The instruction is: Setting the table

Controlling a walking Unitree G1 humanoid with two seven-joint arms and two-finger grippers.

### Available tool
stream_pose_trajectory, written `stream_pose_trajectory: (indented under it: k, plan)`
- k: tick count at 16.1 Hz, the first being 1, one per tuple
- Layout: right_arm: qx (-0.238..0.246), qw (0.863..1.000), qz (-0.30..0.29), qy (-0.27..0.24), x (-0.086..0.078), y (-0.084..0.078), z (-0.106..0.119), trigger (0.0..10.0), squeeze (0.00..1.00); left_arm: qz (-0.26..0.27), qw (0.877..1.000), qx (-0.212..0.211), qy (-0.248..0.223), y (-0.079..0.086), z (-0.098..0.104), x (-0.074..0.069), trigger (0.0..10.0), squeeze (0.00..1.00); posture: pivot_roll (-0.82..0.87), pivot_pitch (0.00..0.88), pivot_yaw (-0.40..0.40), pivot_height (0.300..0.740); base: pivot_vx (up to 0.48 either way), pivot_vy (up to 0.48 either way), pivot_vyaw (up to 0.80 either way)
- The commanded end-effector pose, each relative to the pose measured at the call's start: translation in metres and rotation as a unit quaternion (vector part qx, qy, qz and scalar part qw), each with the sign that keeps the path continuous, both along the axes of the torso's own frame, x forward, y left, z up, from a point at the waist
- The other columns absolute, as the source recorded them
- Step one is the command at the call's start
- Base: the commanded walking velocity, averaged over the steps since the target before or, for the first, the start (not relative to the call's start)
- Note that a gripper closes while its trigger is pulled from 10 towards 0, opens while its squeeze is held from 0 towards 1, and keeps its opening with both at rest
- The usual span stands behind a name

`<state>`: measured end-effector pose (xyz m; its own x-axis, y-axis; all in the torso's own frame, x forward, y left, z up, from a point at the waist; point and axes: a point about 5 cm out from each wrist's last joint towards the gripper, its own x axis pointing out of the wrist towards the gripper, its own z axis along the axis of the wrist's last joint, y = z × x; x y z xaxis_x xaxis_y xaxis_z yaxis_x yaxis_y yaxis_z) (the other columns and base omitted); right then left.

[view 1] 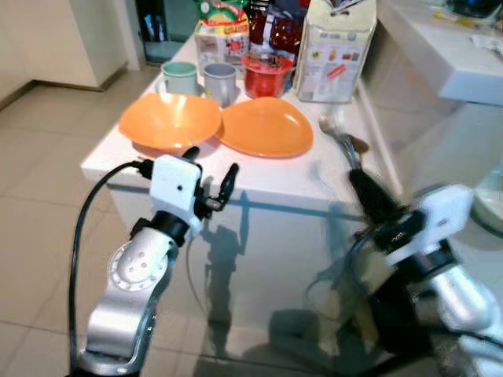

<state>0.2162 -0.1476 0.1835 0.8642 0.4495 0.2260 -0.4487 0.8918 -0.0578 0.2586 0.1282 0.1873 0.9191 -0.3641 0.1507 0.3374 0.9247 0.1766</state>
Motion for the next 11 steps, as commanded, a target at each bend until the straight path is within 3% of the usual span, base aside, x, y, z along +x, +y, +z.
stream_pose_trajectory:
  k: [1, 8, 11]
  plan:
    - [-0.017, 1.0, 0.008, -0.014, -0.004, -0.001, 0.001, 10.0, 0.0, -0.012, 1.0, -0.003, -0.011, -0.004, 0.004, -0.004, 10.0, 0.0, 0.0, 0.0, -0.045, 0.74, 0.0, -0.375, 0.0]
    - [-0.021, 0.999, -0.004, -0.026, -0.005, -0.007, -0.002, 10.0, 0.0, -0.027, 1.0, 0.002, -0.012, -0.007, 0.003, -0.005, 10.0, 0.0, 0.0, 0.0, -0.04, 0.74, 0.0, -0.376, 0.0]
    - [-0.003, 0.999, -0.045, -0.012, -0.002, -0.014, -0.01, 10.0, 0.0, -0.024, 1.0, -0.002, -0.016, -0.009, 0.004, 0.002, 10.0, 0.0, -0.01, 0.0, -0.031, 0.74, 0.0, -0.376, 0.0]
